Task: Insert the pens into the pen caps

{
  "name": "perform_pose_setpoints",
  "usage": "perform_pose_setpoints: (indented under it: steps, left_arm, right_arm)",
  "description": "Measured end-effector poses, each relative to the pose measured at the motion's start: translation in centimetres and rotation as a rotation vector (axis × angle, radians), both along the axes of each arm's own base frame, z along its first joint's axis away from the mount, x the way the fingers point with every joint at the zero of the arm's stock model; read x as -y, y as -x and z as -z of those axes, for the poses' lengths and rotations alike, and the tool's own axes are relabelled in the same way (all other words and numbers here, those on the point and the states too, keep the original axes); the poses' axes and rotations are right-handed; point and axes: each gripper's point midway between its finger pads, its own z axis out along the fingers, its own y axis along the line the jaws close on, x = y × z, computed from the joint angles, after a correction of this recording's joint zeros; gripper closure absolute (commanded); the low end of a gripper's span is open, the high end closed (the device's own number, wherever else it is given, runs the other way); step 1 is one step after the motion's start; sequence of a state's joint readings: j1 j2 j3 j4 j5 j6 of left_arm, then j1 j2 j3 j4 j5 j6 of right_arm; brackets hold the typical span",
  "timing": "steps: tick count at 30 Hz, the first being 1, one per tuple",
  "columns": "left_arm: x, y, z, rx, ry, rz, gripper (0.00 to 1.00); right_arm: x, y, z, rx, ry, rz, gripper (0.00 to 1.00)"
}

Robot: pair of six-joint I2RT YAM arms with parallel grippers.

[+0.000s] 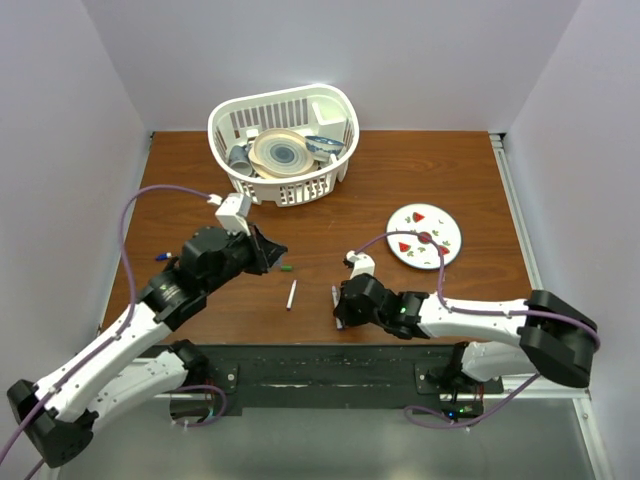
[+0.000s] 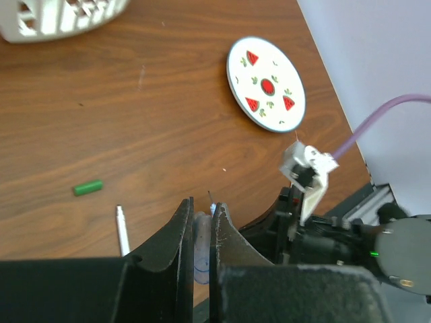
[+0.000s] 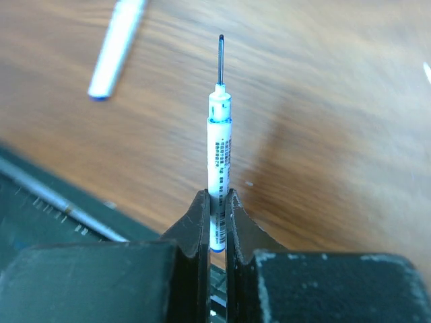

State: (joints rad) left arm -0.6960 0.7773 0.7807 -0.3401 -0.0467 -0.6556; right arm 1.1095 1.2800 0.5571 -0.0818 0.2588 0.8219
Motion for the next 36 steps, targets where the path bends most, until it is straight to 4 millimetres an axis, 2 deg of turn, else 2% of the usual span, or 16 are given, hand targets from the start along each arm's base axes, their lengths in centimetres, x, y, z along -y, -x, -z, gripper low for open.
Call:
perform_pose_setpoints:
  steps: [5, 9, 14, 19, 23, 36]
  left_arm:
    - [2.7, -0.4, 3.3, -0.087, 0.028, 0.069, 1.0]
    - [4.8, -1.0, 4.5, -0.121, 0.079, 0.119, 1.0]
    - [6.4, -1.2, 5.3, -0.15, 0.127, 0.165, 1.0]
    - [7.2, -1.6, 5.3, -0.16, 0.165, 0.178, 1.0]
    - [7.3, -2.0, 4.5, -0.139, 0.204, 0.17, 1.0]
    - [6.1, -2.2, 1.5, -0.022, 0.29, 0.123, 1.0]
  right_arm:
    - [-1.3, -0.3, -3.1, 0.16, -0.079, -0.165, 1.0]
    - [-1.8, -0.1, -4.6, 0.242, -0.137, -0.244, 1.0]
    - [-2.3, 0.0, -5.9, 0.306, -0.182, -0.292, 1.0]
    - [-3.0, 0.1, -7.0, 0.338, -0.223, -0.319, 1.0]
    - [-3.4, 0.2, -7.4, 0.342, -0.246, -0.328, 1.0]
    - [-4.2, 0.5, -8.1, 0.334, -0.318, -0.324, 1.0]
